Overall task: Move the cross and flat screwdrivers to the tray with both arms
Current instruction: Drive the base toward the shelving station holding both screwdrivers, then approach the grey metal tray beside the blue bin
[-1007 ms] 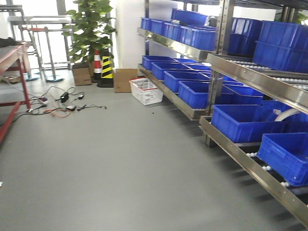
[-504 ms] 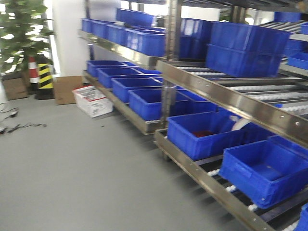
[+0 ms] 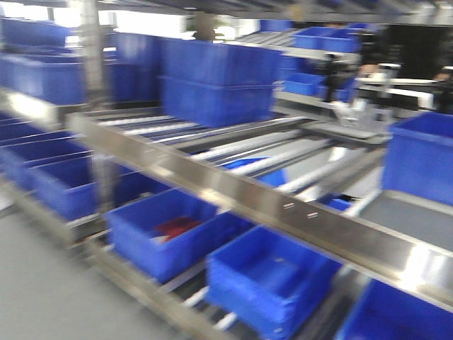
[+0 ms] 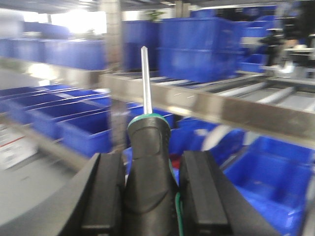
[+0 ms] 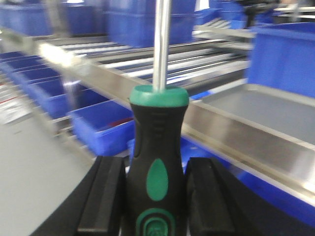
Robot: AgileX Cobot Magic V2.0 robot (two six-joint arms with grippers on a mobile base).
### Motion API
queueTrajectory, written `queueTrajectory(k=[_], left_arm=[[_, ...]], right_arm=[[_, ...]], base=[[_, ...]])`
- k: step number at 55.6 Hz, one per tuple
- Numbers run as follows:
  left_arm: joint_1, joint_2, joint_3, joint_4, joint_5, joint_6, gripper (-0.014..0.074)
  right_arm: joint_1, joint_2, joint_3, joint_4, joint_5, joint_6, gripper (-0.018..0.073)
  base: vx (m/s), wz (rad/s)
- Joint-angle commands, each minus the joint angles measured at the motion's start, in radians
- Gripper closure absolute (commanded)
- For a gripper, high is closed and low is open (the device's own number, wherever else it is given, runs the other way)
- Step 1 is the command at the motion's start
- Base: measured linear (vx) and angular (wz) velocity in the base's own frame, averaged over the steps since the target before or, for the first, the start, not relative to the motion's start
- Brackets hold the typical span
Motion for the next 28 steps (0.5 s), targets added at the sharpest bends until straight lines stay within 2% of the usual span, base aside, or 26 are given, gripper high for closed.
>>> queueTrajectory(k=[1, 28], left_arm=[[-0.005, 0.009, -0.029, -0.007, -0.103, 0.0, 0.0594], [-0.005, 0.009, -0.029, -0.006, -0.103, 0.0, 0.0594]], right_arm=[[-0.005, 0.019, -0.029, -0.011, -0.096, -0.003, 0.0567], [-0.005, 0.019, -0.029, -0.011, -0.096, -0.003, 0.0567]], base=[[0.48, -0.78], [0.42, -0.77]])
